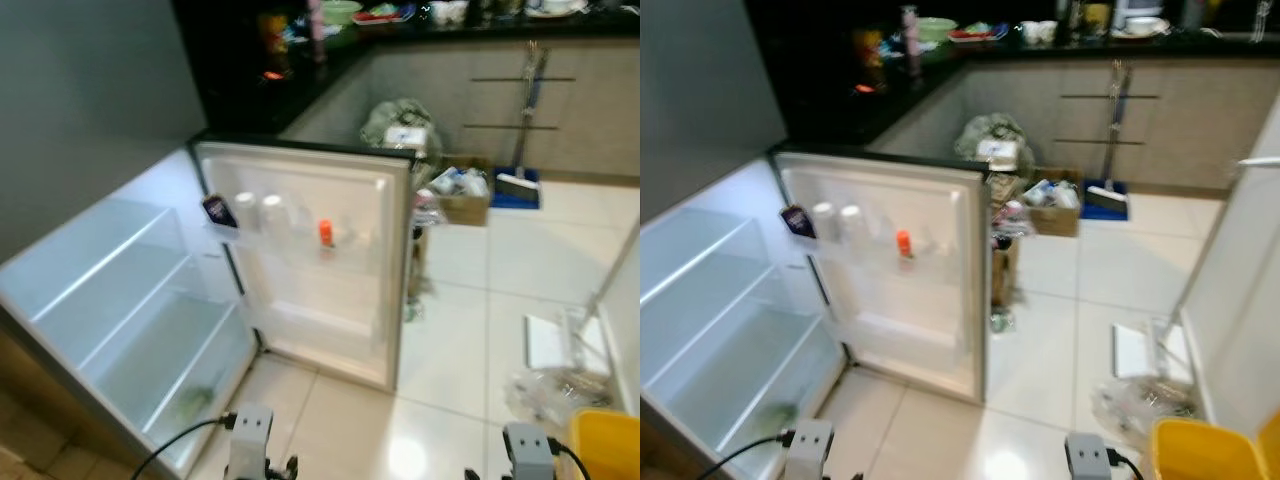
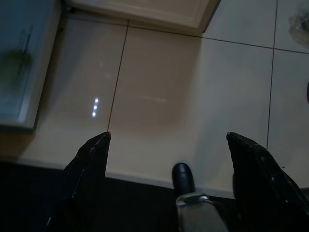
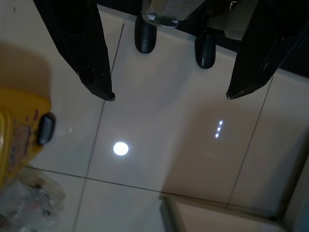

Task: Restocking fridge

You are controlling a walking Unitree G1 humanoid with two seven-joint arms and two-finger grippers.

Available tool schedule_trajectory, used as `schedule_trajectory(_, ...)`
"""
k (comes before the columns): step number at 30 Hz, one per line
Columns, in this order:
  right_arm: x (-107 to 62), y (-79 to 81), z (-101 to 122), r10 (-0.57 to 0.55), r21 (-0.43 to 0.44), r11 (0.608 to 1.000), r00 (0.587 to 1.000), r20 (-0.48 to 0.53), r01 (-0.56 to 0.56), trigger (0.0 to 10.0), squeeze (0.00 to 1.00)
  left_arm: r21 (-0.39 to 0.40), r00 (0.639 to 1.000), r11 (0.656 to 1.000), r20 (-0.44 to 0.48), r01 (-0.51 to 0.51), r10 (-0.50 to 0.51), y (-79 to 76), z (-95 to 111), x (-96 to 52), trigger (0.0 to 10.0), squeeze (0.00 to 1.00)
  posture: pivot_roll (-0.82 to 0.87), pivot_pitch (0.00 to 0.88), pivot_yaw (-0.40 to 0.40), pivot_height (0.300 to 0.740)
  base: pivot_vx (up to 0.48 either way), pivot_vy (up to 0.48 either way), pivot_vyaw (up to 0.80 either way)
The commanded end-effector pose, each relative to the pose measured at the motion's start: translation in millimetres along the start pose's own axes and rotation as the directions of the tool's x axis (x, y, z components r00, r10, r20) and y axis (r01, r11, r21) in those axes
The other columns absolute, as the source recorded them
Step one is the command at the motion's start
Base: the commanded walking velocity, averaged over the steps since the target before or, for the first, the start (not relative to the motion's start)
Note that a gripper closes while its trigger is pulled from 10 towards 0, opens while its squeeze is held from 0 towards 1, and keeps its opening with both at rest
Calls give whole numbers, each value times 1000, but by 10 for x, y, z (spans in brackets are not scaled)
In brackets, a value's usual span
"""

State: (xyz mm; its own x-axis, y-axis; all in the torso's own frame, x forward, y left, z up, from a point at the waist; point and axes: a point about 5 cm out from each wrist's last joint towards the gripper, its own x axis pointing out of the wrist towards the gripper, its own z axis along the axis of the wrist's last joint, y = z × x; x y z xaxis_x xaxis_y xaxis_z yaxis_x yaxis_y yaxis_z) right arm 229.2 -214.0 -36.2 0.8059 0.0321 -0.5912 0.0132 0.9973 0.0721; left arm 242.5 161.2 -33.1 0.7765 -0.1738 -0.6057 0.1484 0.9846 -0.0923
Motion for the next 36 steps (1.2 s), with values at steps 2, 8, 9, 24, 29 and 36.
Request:
schedule_trajectory(2, -2, 13, -27, 8, 2, 1000, 1000, -15, -8, 10000, 0, 12, 1000, 1000, -21, -4, 5, 17, -24, -8, 10000, 0, -81, 132, 92, 740, 0, 0, 0)
schedule_trajectory(8, 0, 16, -24, 10, 2, 1000, 1000, -16, -10, 10000, 0, 44, 999, 999, -35, 3, -2, 14, -16, -4, 10000, 0, -76, 133, 96, 740, 0, -80, 0)
schedule_trajectory(9, 1, 18, -24, 10, 2, 1000, 1000, -16, -10, 10000, 0, 52, 999, 999, -40, 1, 1, 17, -17, -2, 10000, 0, -76, 133, 96, 740, 0, -480, 0)
schedule_trajectory(24, 9, 58, 5, 42, -11, 999, 999, 2, -42, 10000, 0, 41, 999, 998, -11, -37, 38, 47, 32, 3, 10000, 0, -75, 134, 97, 740, 0, -127, 0)
schedule_trajectory(29, 20, 173, 40, 117, -85, 990, 993, 9, -116, 10000, 0, 32, 999, 999, 17, -32, 31, 22, 61, 8, 10000, 0, -73, 134, 96, 740, 0, 0, 744)
schedule_trajectory(36, 28, 221, 45, 141, -88, 986, 990, 10, -139, 10000, 0, 25, 999, 999, 26, -31, 30, -6, 82, 7, 10000, 0, -74, 135, 95, 740, 0, 0, 800)
